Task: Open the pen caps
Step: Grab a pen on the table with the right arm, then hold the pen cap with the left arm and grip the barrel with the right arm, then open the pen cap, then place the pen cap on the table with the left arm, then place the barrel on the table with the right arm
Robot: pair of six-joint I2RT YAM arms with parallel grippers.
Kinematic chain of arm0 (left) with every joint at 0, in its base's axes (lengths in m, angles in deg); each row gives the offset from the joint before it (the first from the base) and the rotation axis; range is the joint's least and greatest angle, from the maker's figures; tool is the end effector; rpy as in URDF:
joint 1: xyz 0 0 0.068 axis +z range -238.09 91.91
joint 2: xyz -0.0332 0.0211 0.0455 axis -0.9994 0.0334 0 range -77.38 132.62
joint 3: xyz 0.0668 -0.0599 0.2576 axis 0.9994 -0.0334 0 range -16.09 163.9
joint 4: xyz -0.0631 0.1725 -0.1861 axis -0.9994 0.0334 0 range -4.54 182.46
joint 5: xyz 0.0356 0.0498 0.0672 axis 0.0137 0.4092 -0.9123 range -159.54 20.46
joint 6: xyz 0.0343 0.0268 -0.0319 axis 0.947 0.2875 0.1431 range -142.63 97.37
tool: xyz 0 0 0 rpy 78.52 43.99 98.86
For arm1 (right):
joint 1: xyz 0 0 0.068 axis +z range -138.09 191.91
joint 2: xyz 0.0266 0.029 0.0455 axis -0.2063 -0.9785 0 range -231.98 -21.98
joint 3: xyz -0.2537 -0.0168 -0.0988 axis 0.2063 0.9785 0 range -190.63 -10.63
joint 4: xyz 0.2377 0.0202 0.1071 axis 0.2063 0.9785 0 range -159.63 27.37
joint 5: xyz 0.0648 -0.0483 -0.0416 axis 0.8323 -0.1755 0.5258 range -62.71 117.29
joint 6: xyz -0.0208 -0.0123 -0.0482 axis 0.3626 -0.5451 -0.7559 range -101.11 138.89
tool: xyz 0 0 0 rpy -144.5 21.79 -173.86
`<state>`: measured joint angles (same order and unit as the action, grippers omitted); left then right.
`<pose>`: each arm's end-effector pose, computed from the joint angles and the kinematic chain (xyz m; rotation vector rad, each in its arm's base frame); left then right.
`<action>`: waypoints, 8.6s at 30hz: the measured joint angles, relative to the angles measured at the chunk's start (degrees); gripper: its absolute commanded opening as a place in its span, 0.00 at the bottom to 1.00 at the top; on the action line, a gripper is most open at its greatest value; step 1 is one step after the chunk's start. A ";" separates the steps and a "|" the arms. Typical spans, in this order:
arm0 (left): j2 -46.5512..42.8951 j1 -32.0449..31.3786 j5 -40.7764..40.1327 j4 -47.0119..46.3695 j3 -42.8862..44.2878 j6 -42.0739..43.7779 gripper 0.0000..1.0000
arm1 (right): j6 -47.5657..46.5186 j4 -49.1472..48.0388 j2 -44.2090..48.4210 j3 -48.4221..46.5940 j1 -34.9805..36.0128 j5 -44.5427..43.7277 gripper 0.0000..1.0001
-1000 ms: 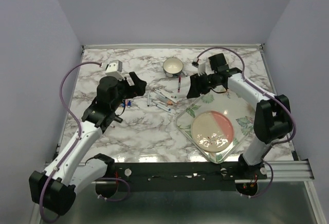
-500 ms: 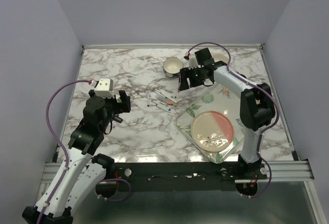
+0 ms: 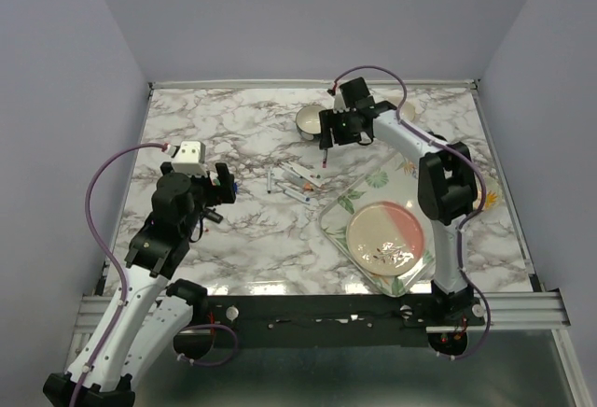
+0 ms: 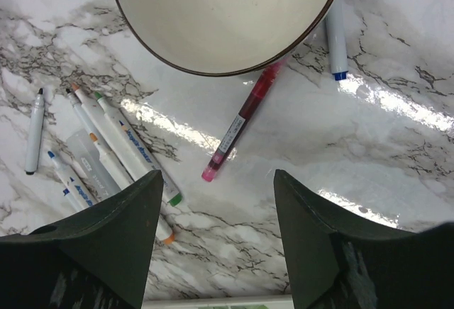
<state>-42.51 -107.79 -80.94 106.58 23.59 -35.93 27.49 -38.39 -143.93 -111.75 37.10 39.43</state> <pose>0.1408 -0.0430 0.3141 -0.0350 1.8549 -0.2166 0.4284 0.2098 0.2207 -0.4549 2.4816 0.5084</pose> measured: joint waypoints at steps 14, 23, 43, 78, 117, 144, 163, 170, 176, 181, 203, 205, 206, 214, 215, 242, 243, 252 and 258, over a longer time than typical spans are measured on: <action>-0.33 0.26 0.02 0.00 0.00 0.02 0.99 | 1.05 0.72 -5.16 -2.01 4.68 -7.96 0.53; -0.35 0.59 0.02 0.00 0.00 0.00 0.99 | 1.25 1.73 -6.88 -2.47 4.85 -10.93 0.45; -0.83 0.90 0.00 0.00 0.00 0.00 0.99 | 0.96 2.75 -9.03 -4.17 4.85 -15.74 0.09; -5.22 2.14 26.21 -31.98 -22.56 -29.64 0.97 | -20.35 -4.59 32.85 34.51 4.00 27.36 0.01; 18.64 -24.20 -8.37 -38.91 -16.76 -56.87 0.82 | -25.20 -0.96 27.74 34.14 5.88 41.03 0.01; 30.18 -26.12 -10.16 -39.65 -10.25 -55.43 0.00 | -26.21 0.13 27.17 33.99 6.36 40.30 0.53; 34.16 -26.45 -3.21 -46.62 -9.99 -53.33 0.00 | -22.14 -1.25 27.17 33.99 6.36 41.94 0.37; 34.16 -26.45 -3.02 -47.82 -9.07 -52.94 0.00 | -21.42 -1.22 26.67 33.88 6.45 43.30 0.01; 32.61 -25.09 -3.89 -44.89 -9.09 -52.52 0.00 | -21.73 -0.94 24.65 32.13 7.39 43.30 0.01; 25.70 -16.04 -3.56 -39.71 -9.14 -52.09 0.00 | -22.49 -0.92 23.98 30.05 9.42 42.27 0.01; 33.03 3.65 -3.43 -16.46 -4.42 -35.15 0.00 | -21.75 2.27 20.72 30.03 11.19 36.11 0.01; 35.30 3.87 -3.61 -15.58 -4.42 -34.51 0.00 | -21.66 2.29 20.65 30.03 11.19 35.85 0.01; 36.41 3.91 -3.74 -15.23 -4.42 -34.42 0.00 | -21.66 2.29 20.65 30.03 11.19 35.85 0.01; 41.81 5.62 -5.40 -15.39 -4.28 -34.45 0.06 | -21.66 2.29 20.59 30.03 11.19 35.67 0.01; 42.71 5.75 -5.81 -15.39 -4.17 -34.42 0.11 | -21.66 2.29 20.59 30.03 11.19 35.67 0.01; 36.50 6.95 -9.53 -12.39 -3.32 -34.23 0.59 | -24.63 4.09 20.22 26.77 11.19 24.76 0.01; 34.69 6.97 -9.20 -11.63 -2.89 -34.14 0.60 | -25.07 4.50 19.67 25.64 11.19 23.54 0.01; 17.27 7.10 0.02 -6.51 1.88 -27.56 0.73 | -28.06 8.55 9.73 15.10 12.24 15.13 0.05; 10.45 7.21 7.91 -3.13 5.64 -15.96 0.75 | -28.74 11.58 1.62 5.25 12.35 12.24 0.09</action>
<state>-32.06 -100.58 -73.02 103.46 29.23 -51.88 -1.25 -26.80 -142.31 -106.50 49.45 51.67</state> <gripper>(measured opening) 0.735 0.081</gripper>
